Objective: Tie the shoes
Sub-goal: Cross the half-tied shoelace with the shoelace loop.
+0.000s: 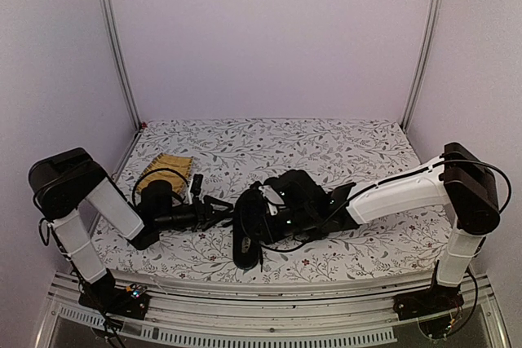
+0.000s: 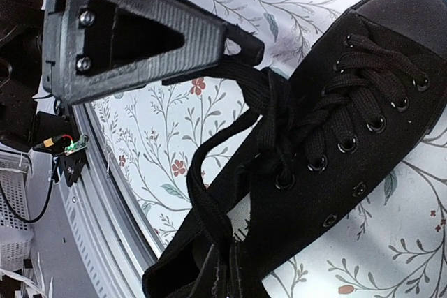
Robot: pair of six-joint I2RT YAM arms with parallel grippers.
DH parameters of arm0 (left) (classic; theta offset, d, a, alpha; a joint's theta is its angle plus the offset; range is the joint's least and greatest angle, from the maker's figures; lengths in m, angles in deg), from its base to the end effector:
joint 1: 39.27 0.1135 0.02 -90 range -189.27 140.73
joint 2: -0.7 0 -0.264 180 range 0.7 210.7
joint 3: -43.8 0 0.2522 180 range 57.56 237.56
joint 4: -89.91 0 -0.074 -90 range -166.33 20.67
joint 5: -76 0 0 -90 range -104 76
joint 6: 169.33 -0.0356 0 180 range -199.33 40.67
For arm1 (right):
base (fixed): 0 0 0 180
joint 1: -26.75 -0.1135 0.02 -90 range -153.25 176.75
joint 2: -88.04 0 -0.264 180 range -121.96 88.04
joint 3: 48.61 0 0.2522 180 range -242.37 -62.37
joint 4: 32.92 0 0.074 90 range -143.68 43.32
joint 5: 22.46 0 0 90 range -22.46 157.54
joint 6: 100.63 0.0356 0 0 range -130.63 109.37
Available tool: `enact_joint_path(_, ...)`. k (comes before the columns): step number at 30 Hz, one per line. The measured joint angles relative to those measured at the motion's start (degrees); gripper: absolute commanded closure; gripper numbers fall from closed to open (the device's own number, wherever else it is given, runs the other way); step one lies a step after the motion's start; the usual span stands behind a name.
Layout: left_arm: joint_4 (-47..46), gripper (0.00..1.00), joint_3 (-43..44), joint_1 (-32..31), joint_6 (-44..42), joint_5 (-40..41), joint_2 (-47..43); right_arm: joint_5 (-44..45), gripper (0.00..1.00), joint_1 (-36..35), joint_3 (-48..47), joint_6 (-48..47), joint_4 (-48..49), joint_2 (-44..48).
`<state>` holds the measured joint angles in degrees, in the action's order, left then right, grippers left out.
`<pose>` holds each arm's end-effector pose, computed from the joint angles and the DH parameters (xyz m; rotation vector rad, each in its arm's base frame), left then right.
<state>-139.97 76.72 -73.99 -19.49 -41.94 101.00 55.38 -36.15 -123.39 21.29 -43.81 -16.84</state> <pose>0.2081 -0.1645 0.1087 -0.0842 2.1685 -1.5103 0.1701 0.3489 0.1708 -0.7904 2.3941 1.0266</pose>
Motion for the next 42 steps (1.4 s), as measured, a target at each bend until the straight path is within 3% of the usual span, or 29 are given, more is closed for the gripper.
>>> enact_joint_path(6,-1.9,0.99,1.4,0.3,1.1,-0.3,2.3,-1.0,0.98,-0.5,-1.1,0.0,-3.1,0.0)
enact_joint_path(22,-3.8,1.00,-1.4,-2.3,1.2,-1.4,-2.2,-8.0,0.98,-1.7,-9.4,5.7,-8.8,-4.8)
enact_joint_path(34,10.2,1.00,-1.4,-4.4,-4.2,2.1,-12.3,-4.8,0.98,-1.5,-12.7,12.2,-8.5,-8.0)
enact_joint_path(42,14.2,1.00,-1.4,-5.3,-6.3,2.5,-13.0,-0.1,0.98,-0.2,-12.7,13.7,-8.4,-8.0)
